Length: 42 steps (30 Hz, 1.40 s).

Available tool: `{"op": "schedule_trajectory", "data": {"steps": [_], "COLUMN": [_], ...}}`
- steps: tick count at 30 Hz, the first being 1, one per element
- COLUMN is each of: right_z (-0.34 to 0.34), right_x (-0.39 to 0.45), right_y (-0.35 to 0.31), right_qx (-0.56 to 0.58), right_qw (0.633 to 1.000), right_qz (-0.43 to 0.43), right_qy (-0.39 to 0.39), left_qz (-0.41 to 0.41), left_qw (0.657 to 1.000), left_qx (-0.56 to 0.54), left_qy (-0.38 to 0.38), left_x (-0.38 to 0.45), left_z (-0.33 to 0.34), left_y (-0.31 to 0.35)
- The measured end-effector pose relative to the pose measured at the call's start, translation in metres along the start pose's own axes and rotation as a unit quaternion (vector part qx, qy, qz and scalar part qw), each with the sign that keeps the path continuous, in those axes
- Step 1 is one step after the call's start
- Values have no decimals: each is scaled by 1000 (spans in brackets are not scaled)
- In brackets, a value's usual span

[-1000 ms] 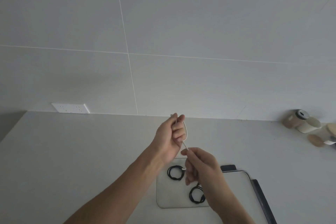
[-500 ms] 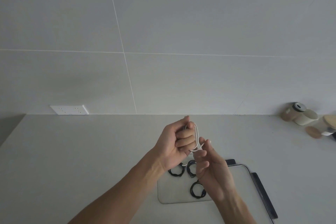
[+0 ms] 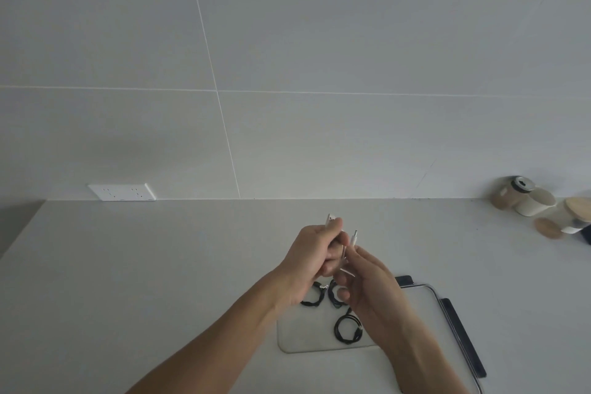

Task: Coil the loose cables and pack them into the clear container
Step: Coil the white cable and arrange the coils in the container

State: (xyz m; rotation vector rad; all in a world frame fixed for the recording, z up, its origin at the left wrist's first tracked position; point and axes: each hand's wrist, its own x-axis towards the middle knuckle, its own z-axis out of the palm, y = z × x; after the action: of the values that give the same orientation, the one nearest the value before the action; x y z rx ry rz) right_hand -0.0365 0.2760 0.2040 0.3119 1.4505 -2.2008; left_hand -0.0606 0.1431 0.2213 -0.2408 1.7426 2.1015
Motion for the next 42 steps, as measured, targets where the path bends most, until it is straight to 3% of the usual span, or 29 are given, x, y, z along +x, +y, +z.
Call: {"op": "schedule_trajectory", "data": {"steps": [5, 10, 17, 21, 24, 36, 42], "right_z": [4, 4, 0, -3, -5, -7, -5], "right_x": [0, -1, -3, 1, 6, 6, 5], "right_y": [6, 4, -3, 1, 8, 7, 8], "right_qx": [-6, 7, 50, 68, 102, 16, 24], "right_qw": [999, 999, 998, 997, 995, 1000, 999], "right_qz": [-9, -30, -11, -12, 4, 14, -11], "right_qy": [31, 36, 39, 22, 15, -8, -41], "left_qz": [26, 129, 164, 146, 157, 176, 148], "left_qw": [994, 957, 919, 938, 945, 923, 943], "left_qx": [77, 205, 318, 285, 246, 293, 219], "left_qy": [69, 158, 165, 131, 149, 175, 201], "left_x": [-5, -4, 0, -1, -2, 2, 5], "left_z": [14, 15, 3, -1, 3, -3, -3], "left_y": [-1, -9, -17, -15, -9, -19, -24]}}
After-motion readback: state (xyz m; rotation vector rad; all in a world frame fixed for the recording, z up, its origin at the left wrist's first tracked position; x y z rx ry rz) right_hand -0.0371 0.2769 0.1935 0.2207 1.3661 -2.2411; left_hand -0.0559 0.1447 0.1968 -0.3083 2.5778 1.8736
